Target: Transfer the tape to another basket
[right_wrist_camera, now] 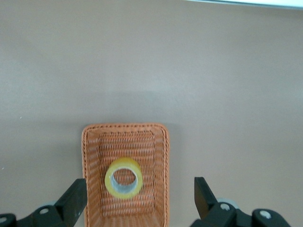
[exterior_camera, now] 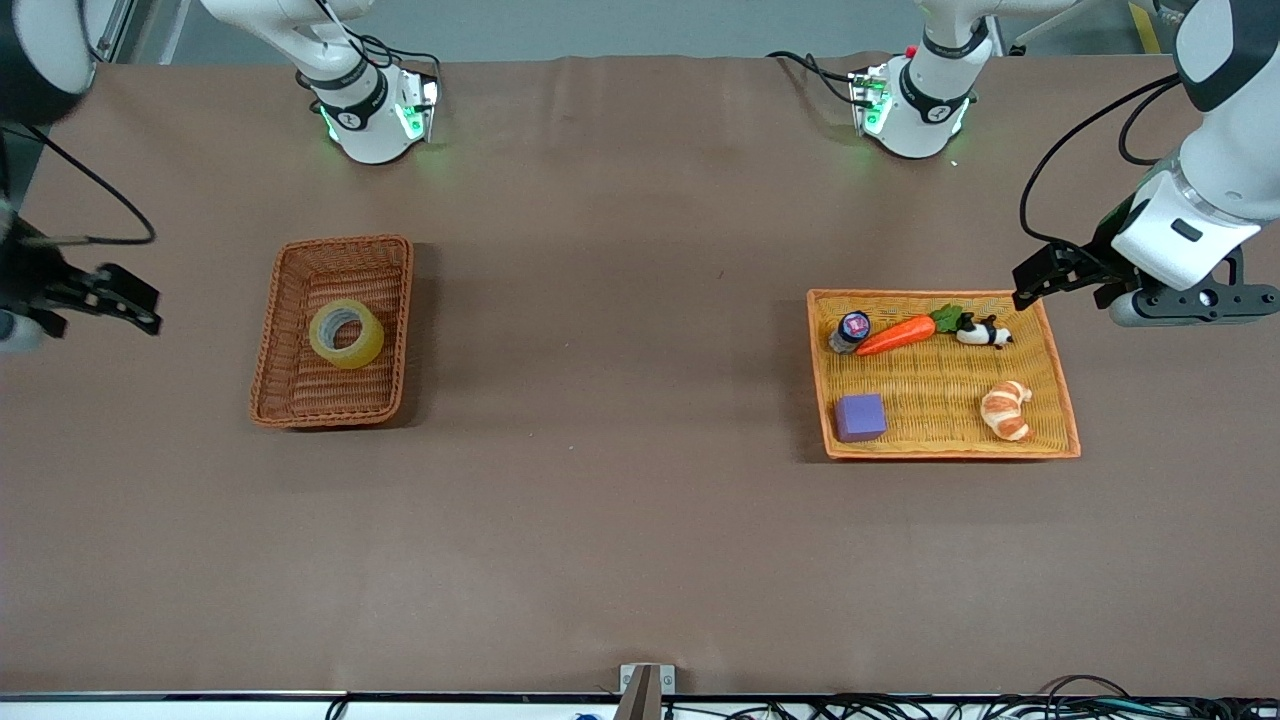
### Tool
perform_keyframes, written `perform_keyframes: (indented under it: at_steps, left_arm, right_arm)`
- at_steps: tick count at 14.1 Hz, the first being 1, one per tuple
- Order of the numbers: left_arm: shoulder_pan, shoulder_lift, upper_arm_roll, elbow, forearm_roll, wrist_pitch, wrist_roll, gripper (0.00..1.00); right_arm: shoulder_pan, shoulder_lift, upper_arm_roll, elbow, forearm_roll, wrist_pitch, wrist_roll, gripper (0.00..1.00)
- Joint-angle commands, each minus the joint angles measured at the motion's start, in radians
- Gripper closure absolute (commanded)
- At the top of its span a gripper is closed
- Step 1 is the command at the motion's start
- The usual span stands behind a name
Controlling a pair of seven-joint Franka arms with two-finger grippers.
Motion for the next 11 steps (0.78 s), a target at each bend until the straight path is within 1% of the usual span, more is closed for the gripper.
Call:
perform_keyframes:
  at_steps: [1, 3, 7, 9, 11]
  left_arm:
    - [0.001, 0.005, 0.002, 0.014, 0.002, -0.006, 0.015, 0.0]
    - [0.001, 0.005, 0.002, 0.012, 0.002, -0.006, 0.018, 0.0]
    - [0.009, 0.005, 0.004, 0.011, 0.002, -0.006, 0.017, 0.0]
    - [0.009, 0.005, 0.004, 0.012, 0.004, -0.005, 0.018, 0.0]
    - [0.009, 0.008, 0.004, 0.012, 0.01, -0.005, 0.017, 0.0]
  right_arm:
    - [-0.035, -0.043, 0.013, 0.018, 0.019, -0.065, -0.003, 0.0]
    - [-0.041, -0.044, 0.013, 0.013, 0.04, -0.07, -0.003, 0.0]
    - [-0.032, -0.043, 0.015, 0.012, 0.051, -0.061, -0.003, 0.0]
    - [-0.032, -0.043, 0.013, 0.005, 0.082, -0.054, -0.005, 0.0]
    - [-0.03, -0.043, 0.013, 0.004, 0.091, -0.054, -0.005, 0.0]
